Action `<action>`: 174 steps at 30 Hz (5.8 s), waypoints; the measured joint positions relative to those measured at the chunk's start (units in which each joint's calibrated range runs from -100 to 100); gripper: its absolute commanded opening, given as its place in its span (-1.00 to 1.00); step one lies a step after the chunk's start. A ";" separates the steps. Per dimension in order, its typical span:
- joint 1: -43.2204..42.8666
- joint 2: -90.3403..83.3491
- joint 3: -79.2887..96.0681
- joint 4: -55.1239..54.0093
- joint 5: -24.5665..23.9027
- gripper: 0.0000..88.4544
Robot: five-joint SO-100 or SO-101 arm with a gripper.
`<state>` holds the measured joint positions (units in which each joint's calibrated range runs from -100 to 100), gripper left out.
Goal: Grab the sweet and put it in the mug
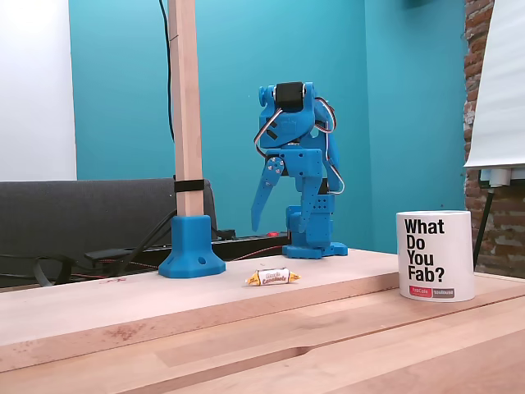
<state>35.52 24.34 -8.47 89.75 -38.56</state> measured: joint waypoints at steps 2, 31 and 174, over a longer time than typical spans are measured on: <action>0.44 0.00 0.00 0.00 -1.42 -0.29; 2.66 0.54 0.72 -0.16 -6.69 -0.29; 4.14 3.45 12.01 -5.61 52.06 -0.29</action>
<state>39.66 27.79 3.54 84.13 13.50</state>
